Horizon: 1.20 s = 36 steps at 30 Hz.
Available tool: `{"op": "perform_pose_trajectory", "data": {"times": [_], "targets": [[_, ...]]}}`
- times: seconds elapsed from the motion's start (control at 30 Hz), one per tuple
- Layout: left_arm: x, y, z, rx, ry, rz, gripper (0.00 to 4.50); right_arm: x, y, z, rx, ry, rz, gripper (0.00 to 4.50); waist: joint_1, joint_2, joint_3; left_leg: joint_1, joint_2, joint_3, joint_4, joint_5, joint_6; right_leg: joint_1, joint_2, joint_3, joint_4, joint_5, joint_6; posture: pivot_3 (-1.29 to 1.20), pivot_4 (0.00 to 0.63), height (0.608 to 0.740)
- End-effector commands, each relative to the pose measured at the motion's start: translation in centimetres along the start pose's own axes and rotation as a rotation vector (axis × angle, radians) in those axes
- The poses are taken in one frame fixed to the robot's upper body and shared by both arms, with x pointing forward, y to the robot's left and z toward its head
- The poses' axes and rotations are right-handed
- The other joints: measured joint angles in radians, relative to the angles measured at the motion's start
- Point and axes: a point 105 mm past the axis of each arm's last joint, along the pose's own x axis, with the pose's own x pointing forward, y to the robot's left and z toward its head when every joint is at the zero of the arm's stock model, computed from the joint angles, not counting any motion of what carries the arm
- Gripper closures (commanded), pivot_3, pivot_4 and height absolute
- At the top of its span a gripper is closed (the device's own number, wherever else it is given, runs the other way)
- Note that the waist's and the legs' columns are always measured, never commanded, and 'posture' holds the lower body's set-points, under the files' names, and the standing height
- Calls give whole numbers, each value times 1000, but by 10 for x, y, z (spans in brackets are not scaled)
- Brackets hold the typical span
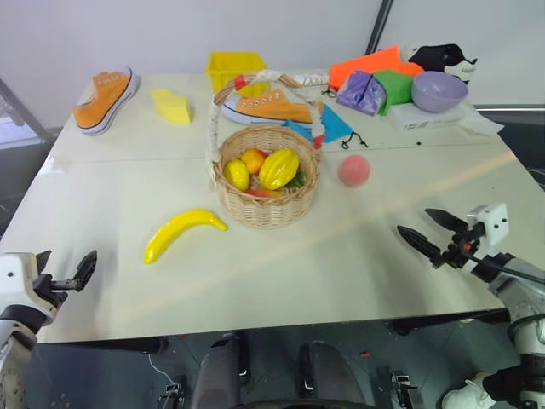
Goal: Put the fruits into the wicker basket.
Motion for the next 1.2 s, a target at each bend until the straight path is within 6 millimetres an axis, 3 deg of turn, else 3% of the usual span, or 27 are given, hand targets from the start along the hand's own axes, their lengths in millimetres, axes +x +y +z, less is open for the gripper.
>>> {"op": "perform_pose_trajectory", "data": {"times": [0.03, 0.23, 0.33, 0.5, 0.63, 0.8, 0.93, 1.07, 1.17, 1.2], "targets": [[-3, 5, 14, 31, -52, 29, 0, 3, 3, 19, -47, -47, 18, 35, 0, 0, 0, 0, 0, 0, 0, 0, 0, 0, 0, 0, 0, 0, 0, 0, 150, 733], [1, -1, 18, 16, -67, 13, 0, 6, 5, 23, -57, -54, 26, 35, 1, 0, 0, 0, 0, 0, 0, 0, 0, 0, 0, 0, 0, 0, 0, 0, 150, 733], [4, -16, 28, 13, -94, -64, 0, 9, 15, 27, -64, -61, 57, 35, 1, 0, 0, 0, 0, 0, 0, 0, 0, 0, 0, 0, 0, 0, 0, 0, 150, 733], [13, -44, 56, 82, -126, -222, 0, 15, 65, 43, -78, -52, 286, 35, 2, 0, 0, 0, 0, 0, -2, 0, 0, 0, 0, -1, 0, 0, 0, 0, 150, 733], [19, -77, 61, 188, -55, -420, 0, 16, 109, 51, -123, -21, 482, 35, 1, 0, 0, 0, -1, 0, -2, 0, 0, 0, 0, 0, -1, 0, 0, 0, 150, 733], [25, -103, 57, 273, 46, -578, 0, 21, 148, 58, -160, -44, 601, 35, 1, 0, 0, 0, -1, 0, -6, 0, 0, -1, 0, -1, -4, 0, 0, 0, 150, 733], [39, -109, 48, 361, 134, -605, 0, 23, 166, 63, -170, -79, 652, 35, 3, 0, 0, 0, -1, 1, -7, 0, 0, -1, 0, -1, -5, 0, 0, 0, 150, 733], [44, -118, 34, 380, 206, -664, 0, 22, 171, 61, -167, -94, 661, 35, 2, 0, 0, -1, -1, 1, -7, 0, 0, -1, 0, -1, -7, 0, 0, 0, 150, 733], [51, -108, 21, 434, 257, -627, 0, 20, 168, 53, -165, -90, 655, 35, 2, 0, 0, -1, -1, 1, -8, 0, 0, 0, 0, -1, -9, 0, 0, 0, 150, 733], [53, -106, 21, 430, 255, -617, 260, 20, 166, 51, -167, -90, 652, 6, 2, 0, 0, -1, -1, 1, -8, 0, 0, 0, 0, -1, -9, 0, 0, 0, 150, 733]]}}
